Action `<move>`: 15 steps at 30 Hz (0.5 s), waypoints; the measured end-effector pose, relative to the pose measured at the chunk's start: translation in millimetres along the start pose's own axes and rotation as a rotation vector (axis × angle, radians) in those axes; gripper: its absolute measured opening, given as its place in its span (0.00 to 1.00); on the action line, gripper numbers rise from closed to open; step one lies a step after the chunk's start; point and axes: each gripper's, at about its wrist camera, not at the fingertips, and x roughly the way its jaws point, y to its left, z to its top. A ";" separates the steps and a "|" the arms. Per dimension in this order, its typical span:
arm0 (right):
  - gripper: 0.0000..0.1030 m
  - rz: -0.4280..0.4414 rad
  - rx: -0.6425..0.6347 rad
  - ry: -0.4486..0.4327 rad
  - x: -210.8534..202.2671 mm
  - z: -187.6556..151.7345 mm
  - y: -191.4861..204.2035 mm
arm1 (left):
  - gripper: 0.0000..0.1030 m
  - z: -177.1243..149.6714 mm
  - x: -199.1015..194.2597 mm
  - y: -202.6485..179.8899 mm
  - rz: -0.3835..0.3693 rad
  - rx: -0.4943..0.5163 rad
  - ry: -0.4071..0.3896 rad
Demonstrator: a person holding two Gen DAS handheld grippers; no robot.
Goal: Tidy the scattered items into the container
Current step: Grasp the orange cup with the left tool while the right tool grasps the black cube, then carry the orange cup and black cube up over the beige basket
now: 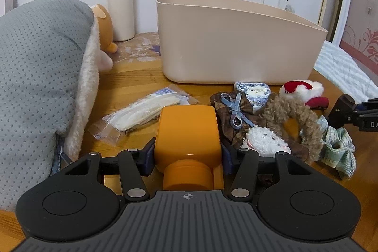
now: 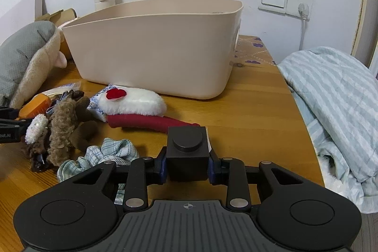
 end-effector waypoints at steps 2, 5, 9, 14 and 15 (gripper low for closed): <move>0.28 0.002 -0.001 -0.007 -4.8 1.1 0.0 | 0.53 0.1 -3.4 -0.5 -0.001 0.001 -0.003; 0.28 0.002 -0.006 -0.024 -14.1 3.7 0.7 | 0.53 0.8 -10.7 -1.6 -0.005 0.009 -0.013; 0.28 0.001 -0.018 -0.050 -28.3 7.0 2.8 | 0.53 5.4 -19.7 -2.1 -0.009 0.012 -0.031; 0.28 0.003 -0.033 -0.085 -46.0 13.1 5.7 | 0.53 13.4 -32.0 -7.4 -0.021 0.032 -0.058; 0.28 0.002 -0.038 -0.093 -49.6 14.6 6.7 | 0.53 15.7 -35.3 -8.5 -0.023 0.036 -0.068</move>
